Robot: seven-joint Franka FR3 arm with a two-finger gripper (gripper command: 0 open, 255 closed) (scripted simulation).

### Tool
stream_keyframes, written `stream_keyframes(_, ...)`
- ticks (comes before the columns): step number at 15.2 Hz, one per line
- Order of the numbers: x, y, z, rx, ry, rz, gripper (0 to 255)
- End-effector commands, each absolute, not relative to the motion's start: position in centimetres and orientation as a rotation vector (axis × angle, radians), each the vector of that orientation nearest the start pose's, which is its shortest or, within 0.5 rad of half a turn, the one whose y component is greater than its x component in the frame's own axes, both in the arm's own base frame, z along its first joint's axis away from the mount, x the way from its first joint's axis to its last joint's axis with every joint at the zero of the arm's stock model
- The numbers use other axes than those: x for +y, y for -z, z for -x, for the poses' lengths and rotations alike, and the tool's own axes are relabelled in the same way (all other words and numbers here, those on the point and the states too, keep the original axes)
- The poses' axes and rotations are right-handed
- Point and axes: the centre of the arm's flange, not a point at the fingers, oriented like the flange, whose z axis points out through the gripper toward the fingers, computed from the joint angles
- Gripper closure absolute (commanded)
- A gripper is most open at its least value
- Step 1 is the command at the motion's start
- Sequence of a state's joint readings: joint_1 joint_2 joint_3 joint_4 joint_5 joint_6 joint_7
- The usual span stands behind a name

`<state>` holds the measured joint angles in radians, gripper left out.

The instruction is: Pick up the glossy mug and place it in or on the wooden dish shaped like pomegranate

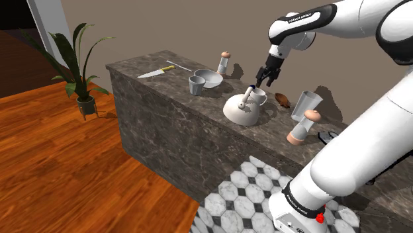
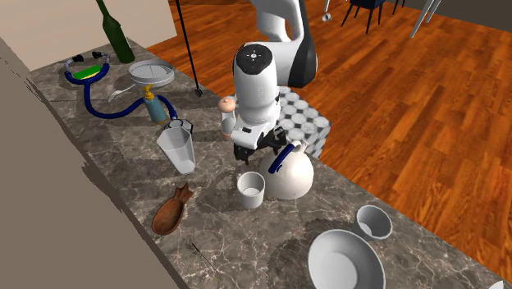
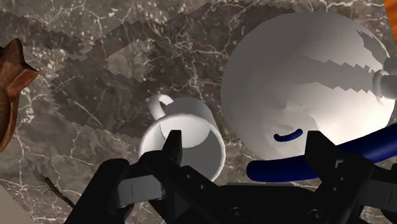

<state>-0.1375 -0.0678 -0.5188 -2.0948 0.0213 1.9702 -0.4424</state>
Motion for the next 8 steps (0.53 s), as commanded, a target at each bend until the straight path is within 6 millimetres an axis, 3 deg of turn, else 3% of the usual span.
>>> stream_keyframes(1, -34.5, -42.8, -42.3, 0.339, -0.057, 3.048, 0)
stream_keyframes(7, -41.2, -38.9, -43.9, 0.350, -0.094, 3.057, 0)
stream_keyframes(8, -41.5, -38.8, -44.0, 0.351, -0.096, 3.058, 0)
